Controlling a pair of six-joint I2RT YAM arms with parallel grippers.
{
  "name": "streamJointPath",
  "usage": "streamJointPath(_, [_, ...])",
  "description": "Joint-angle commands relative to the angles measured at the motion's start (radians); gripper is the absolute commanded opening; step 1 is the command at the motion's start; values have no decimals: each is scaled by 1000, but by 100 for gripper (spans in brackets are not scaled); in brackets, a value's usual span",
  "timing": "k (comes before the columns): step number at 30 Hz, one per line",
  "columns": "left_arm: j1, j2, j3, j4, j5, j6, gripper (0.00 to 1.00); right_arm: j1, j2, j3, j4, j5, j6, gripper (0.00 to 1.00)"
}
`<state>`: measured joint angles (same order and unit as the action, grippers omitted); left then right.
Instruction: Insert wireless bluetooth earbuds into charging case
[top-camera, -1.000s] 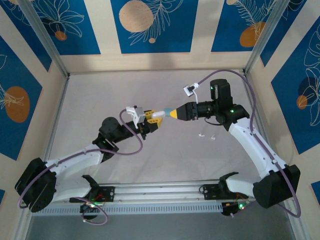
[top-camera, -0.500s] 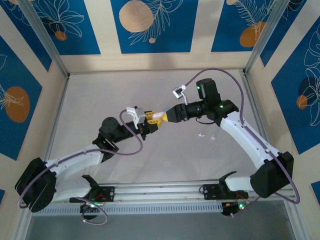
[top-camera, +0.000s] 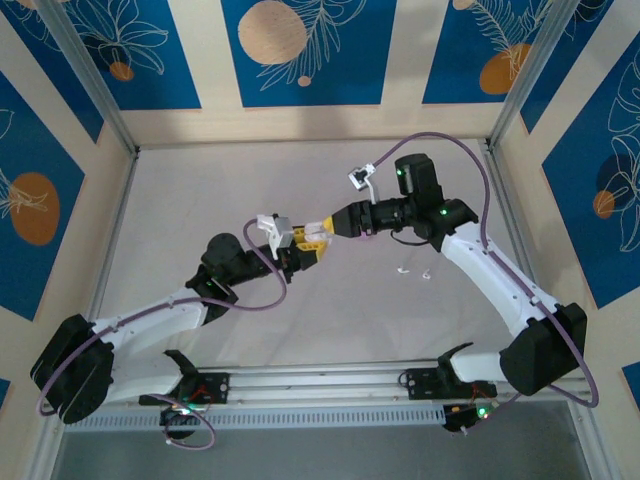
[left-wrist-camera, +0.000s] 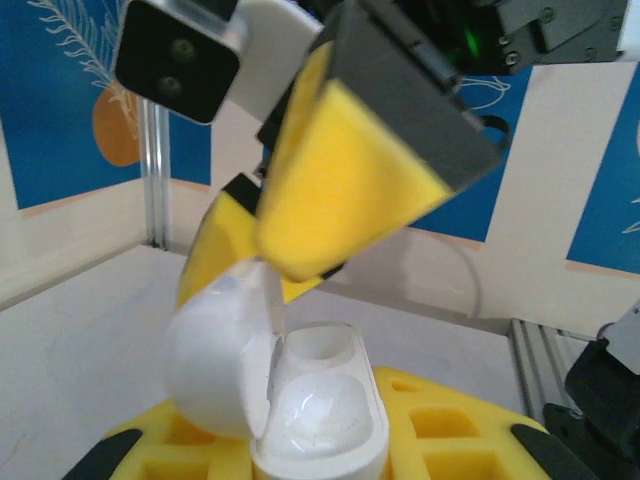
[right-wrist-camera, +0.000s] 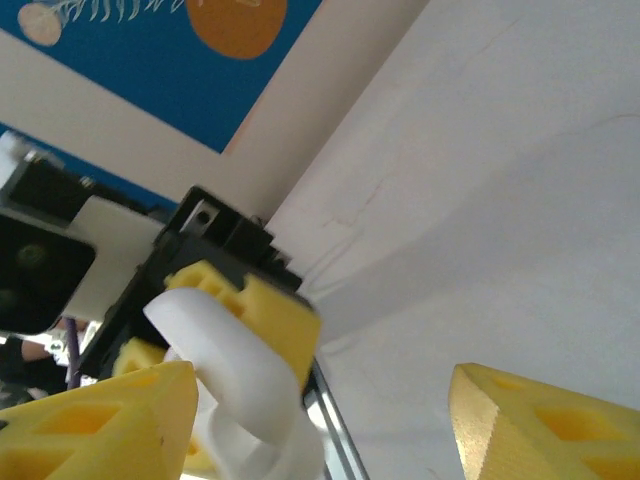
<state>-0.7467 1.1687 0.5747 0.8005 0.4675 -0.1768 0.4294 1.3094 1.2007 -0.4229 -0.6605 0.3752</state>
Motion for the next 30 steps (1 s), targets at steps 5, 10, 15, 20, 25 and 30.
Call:
streamJointPath(5, [-13,-10,18,53,29,6,6,-11,-16,7,31,6,45,69])
streamJointPath(10, [-13,-10,10,42,-18,7,6,-24,-96,-14,53,1,45,74])
streamJointPath(15, [-13,-17,4,39,-40,7,6,-98,-227,-98,69,215,70,90])
streamJointPath(20, [-13,-22,1,49,-46,-2,6,-319,-281,-220,-4,387,230,100])
streamJointPath(25, [-13,-33,-1,42,-49,-5,6,-562,-188,-312,-120,312,256,92])
streamJointPath(30, [-13,-47,-4,34,-55,-6,6,-646,-44,-316,-247,372,144,79])
